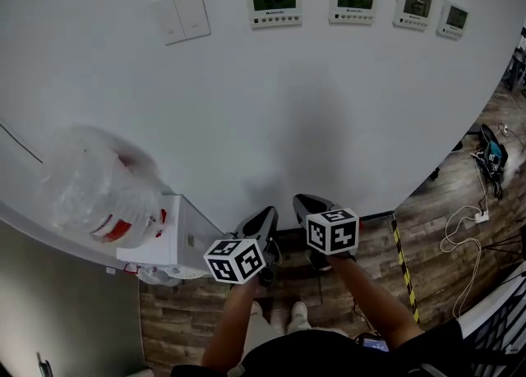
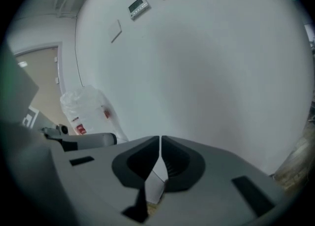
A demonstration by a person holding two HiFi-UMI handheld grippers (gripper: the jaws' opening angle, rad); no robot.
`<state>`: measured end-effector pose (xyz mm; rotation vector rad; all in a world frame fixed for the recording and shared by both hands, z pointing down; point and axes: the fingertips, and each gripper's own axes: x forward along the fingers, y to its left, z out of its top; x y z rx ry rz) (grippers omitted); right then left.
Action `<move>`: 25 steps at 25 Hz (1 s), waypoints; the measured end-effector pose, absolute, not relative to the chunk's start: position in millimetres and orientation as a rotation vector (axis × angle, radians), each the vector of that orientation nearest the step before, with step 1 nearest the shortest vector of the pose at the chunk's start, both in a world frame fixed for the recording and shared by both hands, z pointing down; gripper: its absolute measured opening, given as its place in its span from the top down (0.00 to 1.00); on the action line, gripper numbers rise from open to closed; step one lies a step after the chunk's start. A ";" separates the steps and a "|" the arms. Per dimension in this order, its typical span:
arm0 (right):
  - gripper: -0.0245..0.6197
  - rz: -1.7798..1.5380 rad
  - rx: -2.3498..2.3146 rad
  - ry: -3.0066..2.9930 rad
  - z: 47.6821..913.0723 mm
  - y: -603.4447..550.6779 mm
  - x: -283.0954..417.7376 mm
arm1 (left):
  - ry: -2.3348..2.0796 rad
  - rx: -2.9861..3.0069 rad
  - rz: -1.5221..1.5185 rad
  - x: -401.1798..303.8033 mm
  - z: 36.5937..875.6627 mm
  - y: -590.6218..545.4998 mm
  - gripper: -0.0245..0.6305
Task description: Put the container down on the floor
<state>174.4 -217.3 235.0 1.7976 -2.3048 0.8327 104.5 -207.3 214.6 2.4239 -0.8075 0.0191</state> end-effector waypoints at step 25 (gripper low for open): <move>0.91 0.660 1.885 -2.342 150.8 -157.3 72.1 | -0.793 2.583 0.034 -9.4 137.5 -142.8 0.94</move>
